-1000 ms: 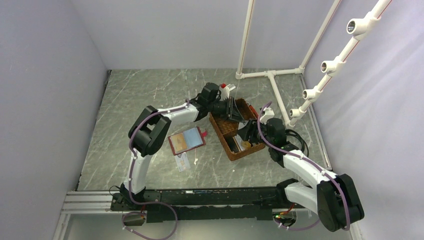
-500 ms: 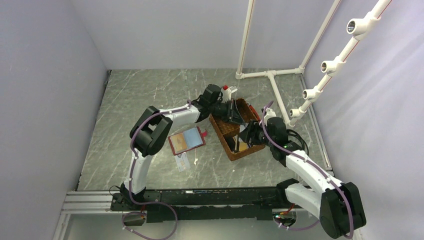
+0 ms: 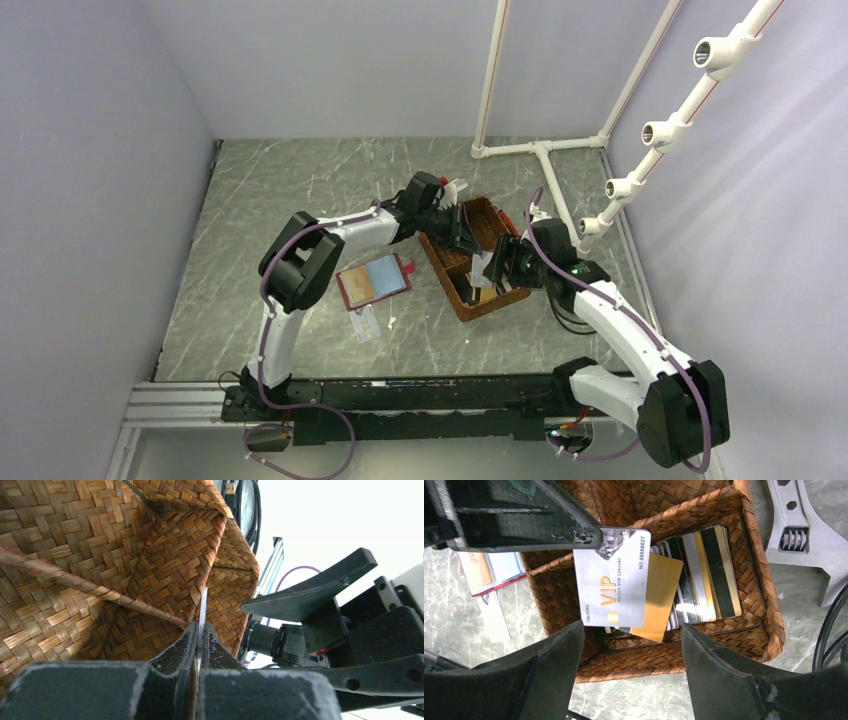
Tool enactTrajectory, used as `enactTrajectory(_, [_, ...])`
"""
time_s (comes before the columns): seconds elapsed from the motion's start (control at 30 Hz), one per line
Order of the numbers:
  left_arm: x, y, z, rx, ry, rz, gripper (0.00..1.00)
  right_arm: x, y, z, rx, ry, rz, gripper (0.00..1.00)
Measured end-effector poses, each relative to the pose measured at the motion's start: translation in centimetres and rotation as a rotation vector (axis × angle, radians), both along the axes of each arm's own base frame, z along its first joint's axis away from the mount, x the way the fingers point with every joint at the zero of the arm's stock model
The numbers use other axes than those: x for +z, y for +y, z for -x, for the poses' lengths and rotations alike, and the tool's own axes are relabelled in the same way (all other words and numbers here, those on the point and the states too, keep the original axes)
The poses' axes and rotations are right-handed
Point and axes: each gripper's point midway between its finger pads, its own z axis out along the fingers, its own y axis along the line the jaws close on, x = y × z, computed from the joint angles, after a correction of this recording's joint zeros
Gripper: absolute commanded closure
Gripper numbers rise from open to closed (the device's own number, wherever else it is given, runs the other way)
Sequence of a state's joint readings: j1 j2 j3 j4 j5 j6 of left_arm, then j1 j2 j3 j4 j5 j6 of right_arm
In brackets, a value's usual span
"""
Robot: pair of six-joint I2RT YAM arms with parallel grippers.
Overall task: Put the credit cards into the card holder
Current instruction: Pick up the credit card from the storage box.
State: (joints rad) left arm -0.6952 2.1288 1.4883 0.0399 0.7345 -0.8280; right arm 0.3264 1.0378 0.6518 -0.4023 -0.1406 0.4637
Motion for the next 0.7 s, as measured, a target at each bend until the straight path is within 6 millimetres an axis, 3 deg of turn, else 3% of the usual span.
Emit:
enactTrajectory(0.07, [-0.1, 0.1, 0.0, 0.001, 0.005, -0.010, 1.00, 0.4, 0.0, 0.0, 0.006, 0.006, 0.003, 0.35])
enactTrajectory(0.2, [-0.1, 0.6, 0.2, 0.001, -0.005, -0.066, 1.00, 0.9, 0.7, -0.5, 0.027, 0.027, -0.011, 0.33])
enactTrajectory(0.43, [1.2, 2.4, 0.1, 0.036, -0.065, -0.174, 1.00, -1.8, 1.1, -0.6, 0.044, 0.165, -0.025, 0.29])
enactTrajectory(0.5, [1.6, 2.7, 0.1, 0.045, -0.087, -0.174, 1.00, -1.7, 1.4, -0.6, 0.056, 0.176, -0.056, 0.30])
enactTrajectory(0.63, [1.2, 3.4, 0.2, 0.064, -0.081, -0.198, 1.00, -0.4, 2.6, -0.8, 0.104, 0.145, -0.147, 0.13])
enactTrajectory(0.7, [1.2, 3.5, 0.3, 0.076, -0.062, -0.216, 1.00, 0.3, 3.3, -0.5, 0.143, 0.109, -0.194, 0.09])
